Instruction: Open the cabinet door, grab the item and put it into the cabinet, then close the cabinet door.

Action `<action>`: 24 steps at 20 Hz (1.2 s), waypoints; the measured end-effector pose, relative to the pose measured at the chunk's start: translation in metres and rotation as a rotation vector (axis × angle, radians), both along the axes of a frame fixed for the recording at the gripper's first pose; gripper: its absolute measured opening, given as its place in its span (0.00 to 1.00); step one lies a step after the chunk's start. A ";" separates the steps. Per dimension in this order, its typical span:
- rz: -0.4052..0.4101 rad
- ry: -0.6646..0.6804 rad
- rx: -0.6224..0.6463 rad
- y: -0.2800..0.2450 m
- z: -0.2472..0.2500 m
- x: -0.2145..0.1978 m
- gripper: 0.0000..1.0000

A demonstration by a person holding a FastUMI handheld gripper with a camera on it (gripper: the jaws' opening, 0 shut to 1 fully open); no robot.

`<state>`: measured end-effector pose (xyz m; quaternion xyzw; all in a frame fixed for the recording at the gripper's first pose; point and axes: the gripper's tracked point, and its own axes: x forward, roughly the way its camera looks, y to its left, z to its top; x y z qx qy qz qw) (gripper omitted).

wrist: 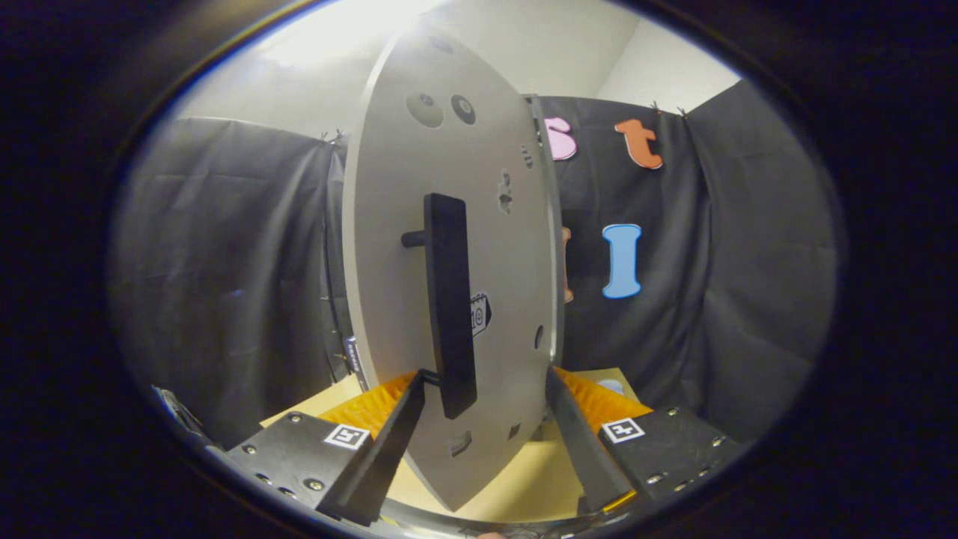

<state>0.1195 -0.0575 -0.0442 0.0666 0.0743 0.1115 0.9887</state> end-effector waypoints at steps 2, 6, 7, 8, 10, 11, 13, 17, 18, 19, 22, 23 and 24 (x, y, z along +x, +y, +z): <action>0.027 0.006 0.010 0.020 0.000 0.007 0.98; 0.066 0.001 0.008 0.059 -0.001 0.029 1.00; 0.072 -0.003 0.004 0.069 0.000 0.036 1.00; 0.077 -0.002 -0.005 0.080 0.001 0.043 1.00; 0.077 -0.003 -0.016 0.101 0.001 0.058 1.00; 0.076 -0.003 -0.014 0.112 -0.001 0.067 1.00; 0.073 0.001 -0.005 0.133 -0.002 0.085 1.00; 0.070 -0.017 -0.020 0.167 -0.001 0.122 1.00; 0.065 -0.024 -0.025 0.174 0.000 0.131 1.00; 0.059 -0.027 -0.030 0.180 -0.001 0.141 1.00; 0.036 -0.038 -0.044 0.196 -0.001 0.167 1.00; 0.032 -0.042 -0.048 0.202 -0.002 0.177 1.00; 0.027 -0.040 -0.048 0.207 -0.003 0.186 1.00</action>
